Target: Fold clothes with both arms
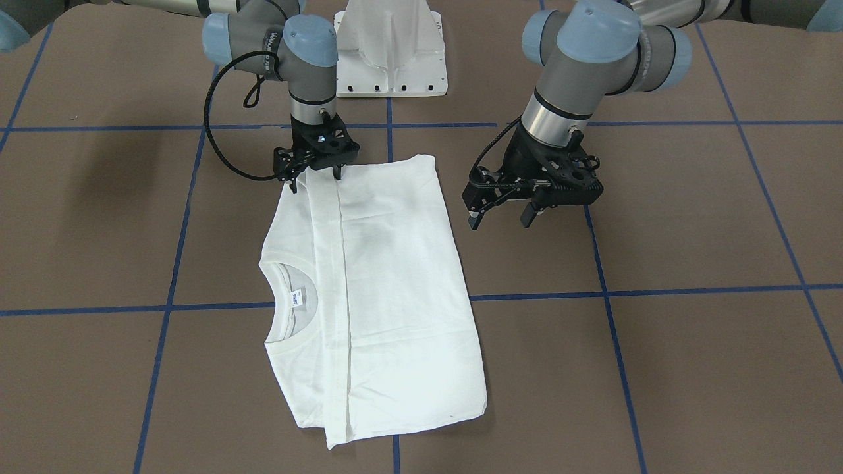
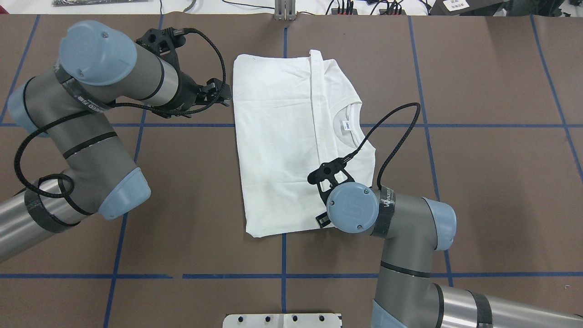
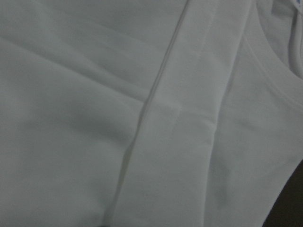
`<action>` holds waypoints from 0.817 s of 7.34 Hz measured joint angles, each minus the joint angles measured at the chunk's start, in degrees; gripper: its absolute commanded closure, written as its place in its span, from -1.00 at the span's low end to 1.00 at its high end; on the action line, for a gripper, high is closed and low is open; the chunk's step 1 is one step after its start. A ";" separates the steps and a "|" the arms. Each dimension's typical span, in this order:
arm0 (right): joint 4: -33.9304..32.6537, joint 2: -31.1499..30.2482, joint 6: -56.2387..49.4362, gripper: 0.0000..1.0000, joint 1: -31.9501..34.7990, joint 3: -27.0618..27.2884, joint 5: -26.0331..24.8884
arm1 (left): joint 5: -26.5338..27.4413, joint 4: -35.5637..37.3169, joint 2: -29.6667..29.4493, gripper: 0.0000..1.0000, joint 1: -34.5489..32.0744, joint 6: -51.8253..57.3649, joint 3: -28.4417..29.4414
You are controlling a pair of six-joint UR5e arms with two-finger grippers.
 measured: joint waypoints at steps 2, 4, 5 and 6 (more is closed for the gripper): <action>-0.30 -0.59 -1.59 -1.00 1.24 0.20 0.21 | 0.00 -0.02 -0.27 -1.00 0.74 -0.60 0.10; -0.29 -3.43 -4.07 -1.00 3.35 1.08 0.67 | 0.00 -0.06 -0.67 -1.00 1.14 -1.24 0.14; -0.28 -5.72 -6.36 -1.00 5.13 2.51 1.26 | 0.02 -0.03 -0.99 -1.00 1.22 -1.42 0.15; -0.22 -8.56 -9.11 -1.00 7.42 4.48 2.59 | 0.06 0.01 -1.42 -1.00 1.38 -1.52 0.15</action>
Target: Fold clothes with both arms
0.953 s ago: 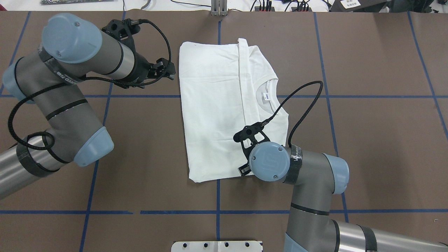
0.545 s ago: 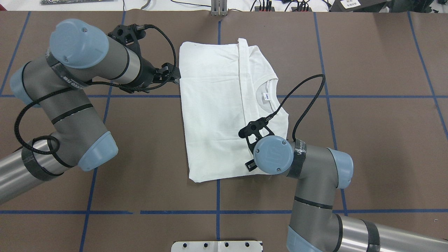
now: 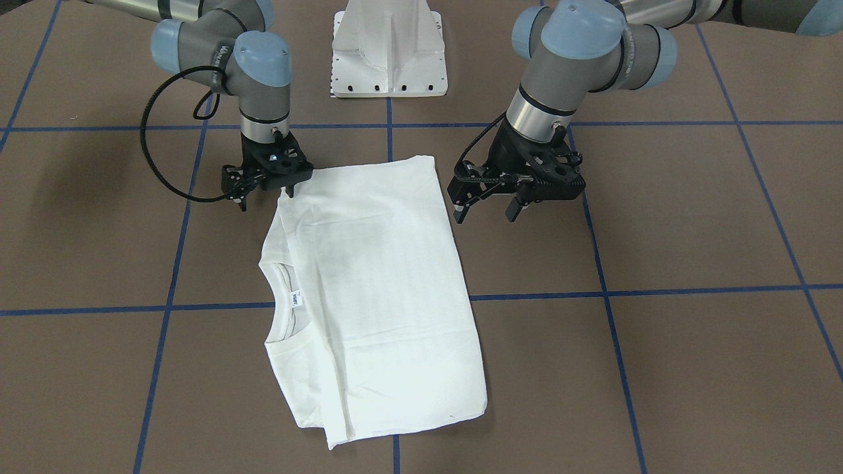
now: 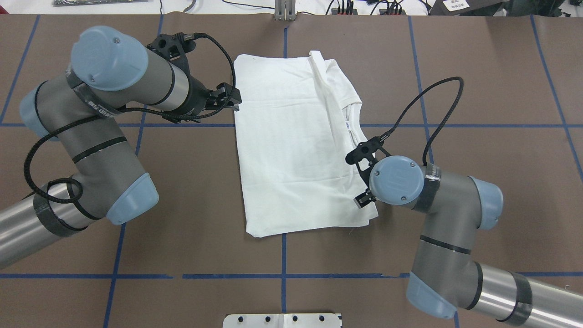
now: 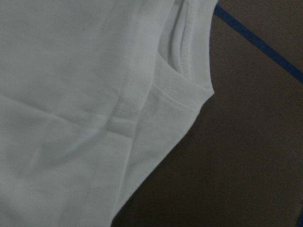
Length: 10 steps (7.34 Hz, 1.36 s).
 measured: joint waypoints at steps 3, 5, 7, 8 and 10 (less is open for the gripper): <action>0.50 -2.13 -3.54 -1.00 4.67 2.38 3.90 | 0.03 0.07 -0.67 -1.00 0.39 -0.68 0.02; 1.90 0.71 -3.13 -1.00 6.31 2.50 7.97 | 0.06 0.21 -0.50 -1.00 2.69 -2.34 0.20; 6.33 0.81 -0.61 -1.00 7.85 3.22 14.24 | 1.42 0.19 -0.05 -1.00 8.91 -10.74 -0.23; 7.54 0.49 1.38 -1.00 8.26 4.10 16.48 | 3.84 0.25 0.21 -1.00 12.82 -16.18 -0.26; 8.21 0.23 4.73 -1.00 8.50 5.10 18.65 | 7.40 0.37 1.53 -0.99 19.50 -26.98 0.24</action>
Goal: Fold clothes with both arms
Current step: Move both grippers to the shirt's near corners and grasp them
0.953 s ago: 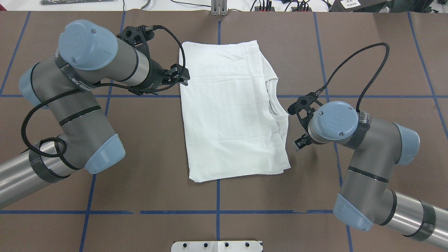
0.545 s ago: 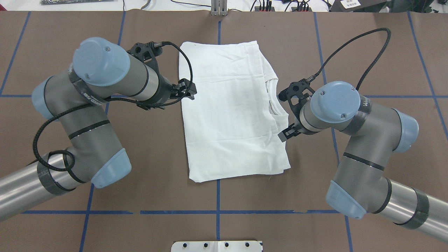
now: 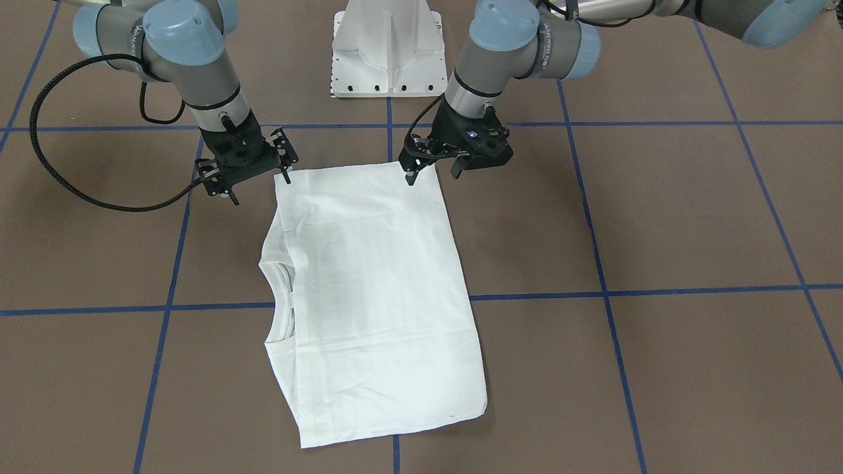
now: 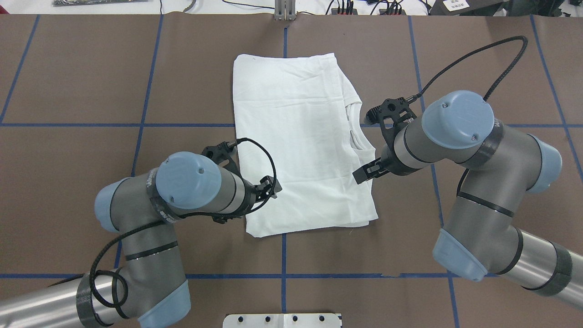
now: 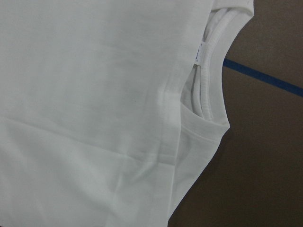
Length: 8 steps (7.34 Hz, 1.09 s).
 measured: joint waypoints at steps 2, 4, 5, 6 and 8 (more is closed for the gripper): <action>0.07 0.04 1.22 -1.00 0.06 0.20 0.39 | 1.21 0.17 1.17 -0.97 2.54 -4.22 0.68; 0.08 0.06 1.41 -1.00 0.24 0.20 0.44 | 1.98 0.20 1.12 -0.80 3.27 -4.91 2.03; 0.08 0.06 1.42 -1.00 0.42 0.18 0.47 | 2.10 0.15 0.88 -0.53 3.40 -4.96 2.88; 0.08 0.03 1.40 -1.00 0.60 0.18 0.50 | 2.16 0.09 0.77 -0.27 3.49 -4.98 3.39; 0.09 -0.03 1.34 -1.00 0.81 0.17 0.53 | 2.05 0.06 0.49 0.43 3.58 -4.98 3.65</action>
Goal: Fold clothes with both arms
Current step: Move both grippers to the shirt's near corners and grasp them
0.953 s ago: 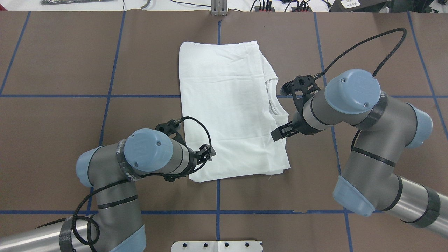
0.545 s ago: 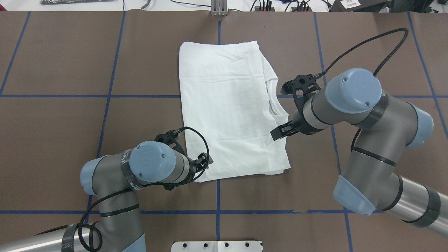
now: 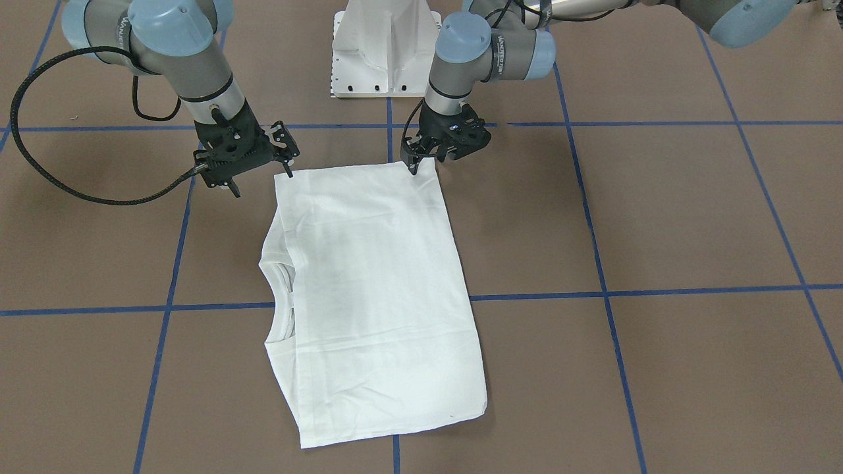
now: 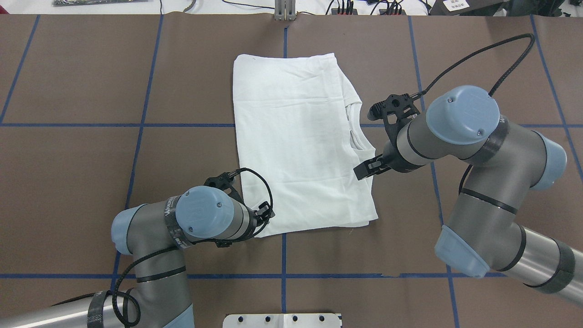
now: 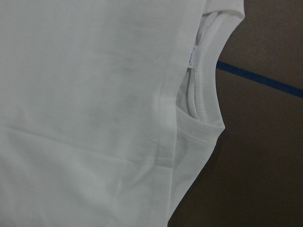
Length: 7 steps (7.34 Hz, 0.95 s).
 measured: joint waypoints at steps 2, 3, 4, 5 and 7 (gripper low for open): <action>0.00 -0.04 -0.01 -1.00 0.14 0.00 0.12 | -0.18 0.00 -0.33 1.00 0.02 0.12 -0.17; 0.00 -0.17 -0.01 -1.00 0.19 0.00 0.18 | -0.24 0.00 -0.50 1.00 0.02 0.17 -0.48; 0.00 -0.33 -0.01 -1.00 0.22 0.00 0.23 | -0.24 0.00 -0.67 1.00 -0.02 0.21 -0.70; 0.00 -0.43 0.00 -1.00 0.22 0.00 0.25 | -0.22 -0.02 -0.77 1.00 -0.28 0.23 -0.84; 0.04 -0.38 3.34 -1.00 -0.13 0.03 0.56 | -0.33 0.01 -0.67 1.00 -1.38 0.37 -2.30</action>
